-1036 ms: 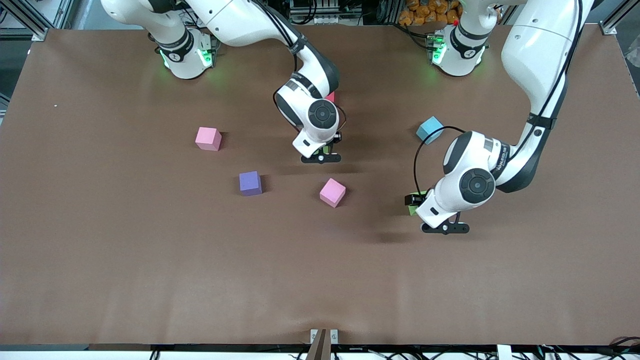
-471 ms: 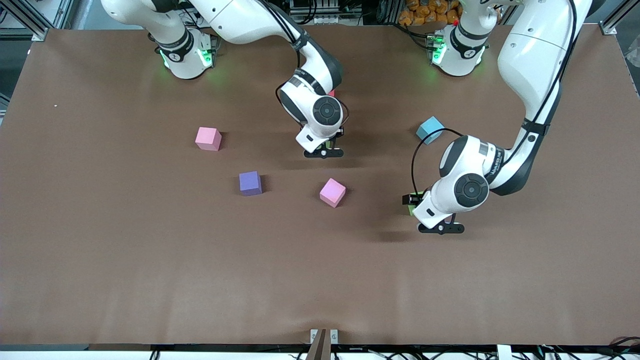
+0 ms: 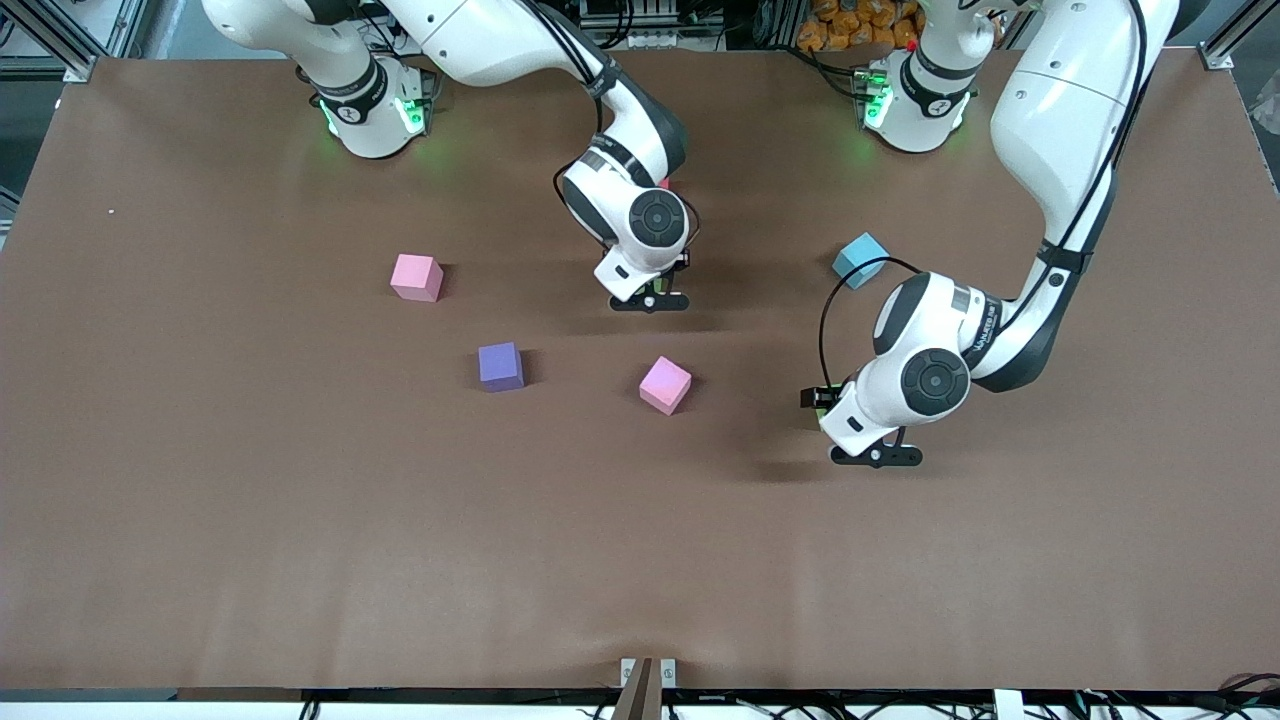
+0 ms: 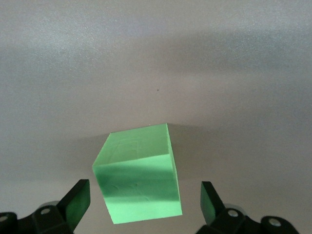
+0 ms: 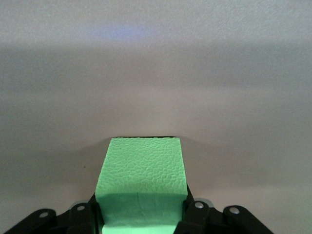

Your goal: Arrange blocks into number 1

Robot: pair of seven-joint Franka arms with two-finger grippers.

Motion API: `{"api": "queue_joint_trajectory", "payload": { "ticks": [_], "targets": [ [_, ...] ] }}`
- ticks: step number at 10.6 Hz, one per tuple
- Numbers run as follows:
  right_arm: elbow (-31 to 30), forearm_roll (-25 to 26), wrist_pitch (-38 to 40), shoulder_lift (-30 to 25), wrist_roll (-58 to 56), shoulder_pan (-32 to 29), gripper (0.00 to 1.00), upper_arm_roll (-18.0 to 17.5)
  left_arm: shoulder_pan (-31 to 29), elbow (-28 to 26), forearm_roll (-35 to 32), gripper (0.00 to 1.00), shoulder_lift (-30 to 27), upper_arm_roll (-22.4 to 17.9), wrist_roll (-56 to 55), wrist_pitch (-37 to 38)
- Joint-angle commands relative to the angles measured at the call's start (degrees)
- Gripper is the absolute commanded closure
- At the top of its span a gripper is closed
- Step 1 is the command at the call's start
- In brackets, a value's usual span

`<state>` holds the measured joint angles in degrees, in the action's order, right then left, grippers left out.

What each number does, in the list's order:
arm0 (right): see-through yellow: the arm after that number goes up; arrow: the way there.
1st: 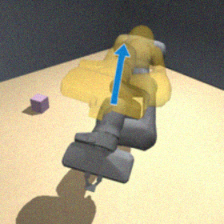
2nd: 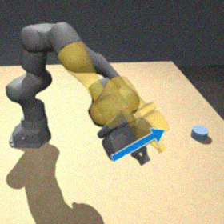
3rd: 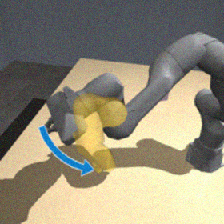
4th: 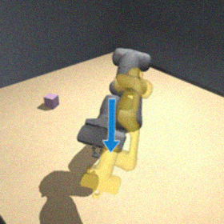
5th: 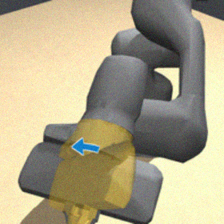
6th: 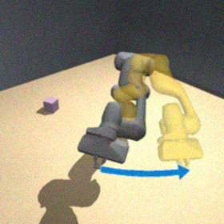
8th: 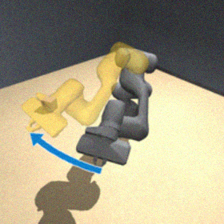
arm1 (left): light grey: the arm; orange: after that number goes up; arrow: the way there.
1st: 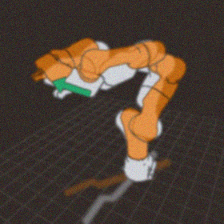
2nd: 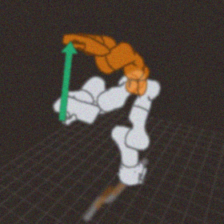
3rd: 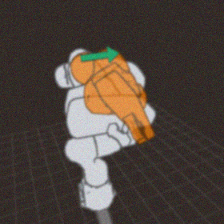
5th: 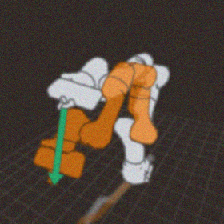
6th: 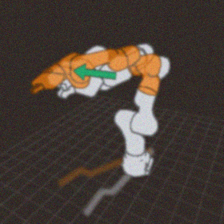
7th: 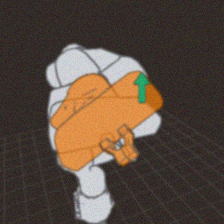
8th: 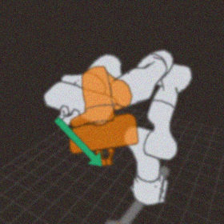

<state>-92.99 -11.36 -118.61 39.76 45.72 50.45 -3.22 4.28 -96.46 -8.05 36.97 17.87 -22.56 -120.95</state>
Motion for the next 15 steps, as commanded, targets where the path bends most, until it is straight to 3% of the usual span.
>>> {"api": "queue_joint_trajectory", "payload": {
  "ticks": [1, 2, 3, 4, 5, 8, 12, 13, 14, 15],
  "targets": [
    [-0.9, -1.3, -0.1, -0.2, 1.0, 1.1, 0.99, 0.1, 0.6, 1.1, 0.6, 0.0, 0.6, -0.6, 1.0, -0.1],
    [-0.9, -1.4, 0.0, -0.3, 1.0, 1.1, 0.9, 0.1, 0.6, 1.1, 0.6, 0.0, 0.6, -0.6, 1.0, -0.1],
    [-1.0, -1.3, 0.1, -0.4, 2.8, 1.1, 0.57, 0.1, 0.6, 1.1, 0.6, 0.0, 0.6, -0.6, 1.0, -0.1],
    [-1.0, -1.3, 0.0, -0.3, 5.8, 1.8, 0.08, 0.2, 0.6, 1.1, 0.6, 0.0, 0.9, -0.6, 1.0, -0.1],
    [-0.9, -1.2, 0.0, -0.4, 6.7, 2.4, 0.0, 0.2, 0.6, 1.1, 0.6, 0.0, 1.0, -0.6, 1.0, -0.1],
    [-0.5, -1.2, 0.1, -3.6, 6.8, 0.6, 0.0, 1.0, 0.6, 1.1, 0.6, 0.0, 1.5, -0.6, 1.0, -0.2],
    [-0.5, 1.3, 2.5, -9.4, 0.9, -10.3, 0.0, 1.4, 0.6, 1.1, -2.4, 0.0, 2.0, -0.6, 1.5, -0.5],
    [-0.5, 3.2, 3.7, -9.8, -3.0, -13.9, 0.0, 1.4, 0.6, 1.1, -4.0, 0.25, 2.3, -0.6, 1.4, -0.6],
    [-0.6, 4.6, 4.3, -9.9, -7.1, -16.8, 0.0, 1.4, 0.6, 1.1, -4.1, 0.66, 2.3, -0.6, 1.4, -0.8],
    [-0.8, 5.5, 4.4, -9.7, -11.5, -19.7, 0.0, 1.4, 0.6, 1.1, -4.1, 1.0, 2.2, -0.6, 1.1, -0.8]
  ]
}}
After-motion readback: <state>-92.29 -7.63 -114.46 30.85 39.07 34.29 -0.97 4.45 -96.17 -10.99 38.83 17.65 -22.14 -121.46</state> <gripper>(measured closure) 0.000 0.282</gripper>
